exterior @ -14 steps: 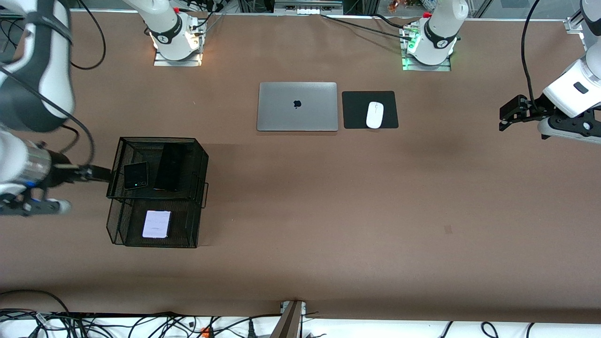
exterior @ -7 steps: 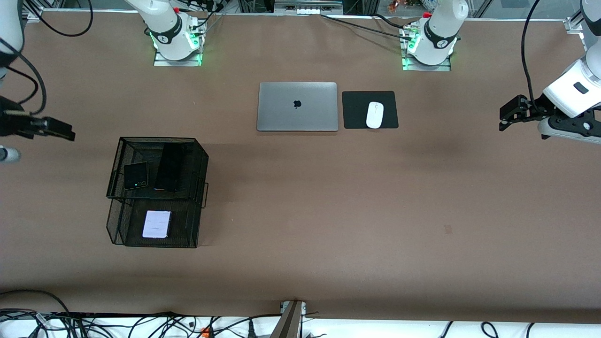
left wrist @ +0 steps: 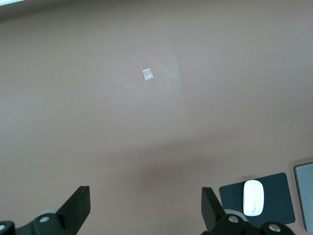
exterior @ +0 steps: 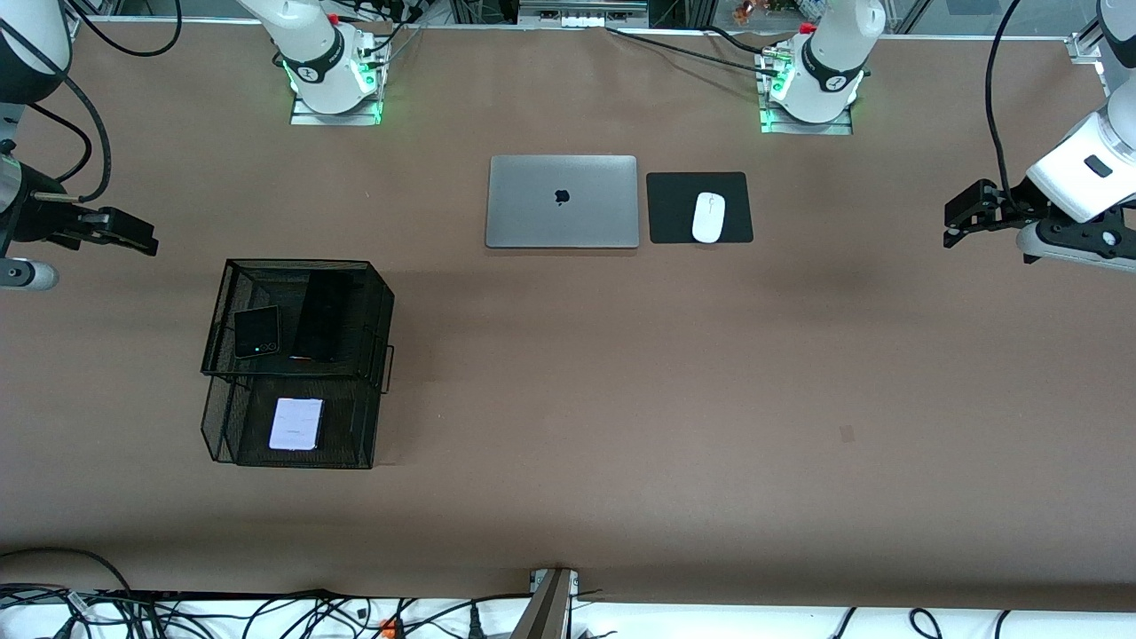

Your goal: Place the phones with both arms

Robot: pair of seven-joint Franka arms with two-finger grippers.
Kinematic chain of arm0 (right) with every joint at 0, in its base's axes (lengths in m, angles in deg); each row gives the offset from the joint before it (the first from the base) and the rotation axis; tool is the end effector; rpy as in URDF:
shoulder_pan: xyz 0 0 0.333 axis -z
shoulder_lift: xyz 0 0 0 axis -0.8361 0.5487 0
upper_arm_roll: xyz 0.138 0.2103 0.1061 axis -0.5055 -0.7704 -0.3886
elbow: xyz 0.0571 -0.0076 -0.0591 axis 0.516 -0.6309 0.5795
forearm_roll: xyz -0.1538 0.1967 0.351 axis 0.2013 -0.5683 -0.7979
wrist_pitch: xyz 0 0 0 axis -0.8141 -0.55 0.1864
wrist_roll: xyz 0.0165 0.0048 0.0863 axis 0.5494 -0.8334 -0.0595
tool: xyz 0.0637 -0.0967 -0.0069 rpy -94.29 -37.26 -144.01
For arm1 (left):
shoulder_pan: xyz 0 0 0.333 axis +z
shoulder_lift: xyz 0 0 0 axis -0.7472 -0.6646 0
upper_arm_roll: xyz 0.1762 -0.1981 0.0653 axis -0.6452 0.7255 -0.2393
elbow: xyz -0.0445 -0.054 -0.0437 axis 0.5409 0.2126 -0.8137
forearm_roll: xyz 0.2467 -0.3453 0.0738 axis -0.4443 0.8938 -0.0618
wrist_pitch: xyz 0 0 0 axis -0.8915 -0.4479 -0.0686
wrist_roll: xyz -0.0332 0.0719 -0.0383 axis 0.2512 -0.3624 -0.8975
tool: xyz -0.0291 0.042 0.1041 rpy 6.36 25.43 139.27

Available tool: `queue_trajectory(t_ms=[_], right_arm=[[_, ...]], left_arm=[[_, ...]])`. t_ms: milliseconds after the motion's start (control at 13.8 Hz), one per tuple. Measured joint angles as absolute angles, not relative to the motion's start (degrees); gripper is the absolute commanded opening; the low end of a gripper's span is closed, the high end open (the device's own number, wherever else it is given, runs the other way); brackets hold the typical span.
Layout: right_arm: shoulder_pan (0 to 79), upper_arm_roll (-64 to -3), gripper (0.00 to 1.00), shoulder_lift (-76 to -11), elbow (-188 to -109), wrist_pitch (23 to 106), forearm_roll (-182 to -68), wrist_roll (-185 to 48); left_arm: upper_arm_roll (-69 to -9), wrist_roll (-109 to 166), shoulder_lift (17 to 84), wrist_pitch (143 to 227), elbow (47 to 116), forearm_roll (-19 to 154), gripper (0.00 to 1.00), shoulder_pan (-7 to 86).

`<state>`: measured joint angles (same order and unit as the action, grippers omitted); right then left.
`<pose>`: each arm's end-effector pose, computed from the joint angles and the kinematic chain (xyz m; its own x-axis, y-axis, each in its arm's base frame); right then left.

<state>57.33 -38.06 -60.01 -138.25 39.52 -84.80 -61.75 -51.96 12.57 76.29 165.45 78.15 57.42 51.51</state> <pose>0.6212 -0.0224 0.5111 0.9944 -0.0551 -0.0901 -0.0498 -0.9969 0.0603 0.6019 -0.0171 0.5288 0.9798 -0.1988 0.0234 -0.1982 -0.9799 -0.0243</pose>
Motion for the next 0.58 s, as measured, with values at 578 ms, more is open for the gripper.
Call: queue_trajectory(t_ms=[578], right_arm=[[57.4, -38.1, 1.0, -60.7, -138.3, 40.1, -84.9, -61.8]], left_arm=[[-52.0, 12.6, 76.3, 165.3, 78.1, 57.4, 1.0, 51.6]])
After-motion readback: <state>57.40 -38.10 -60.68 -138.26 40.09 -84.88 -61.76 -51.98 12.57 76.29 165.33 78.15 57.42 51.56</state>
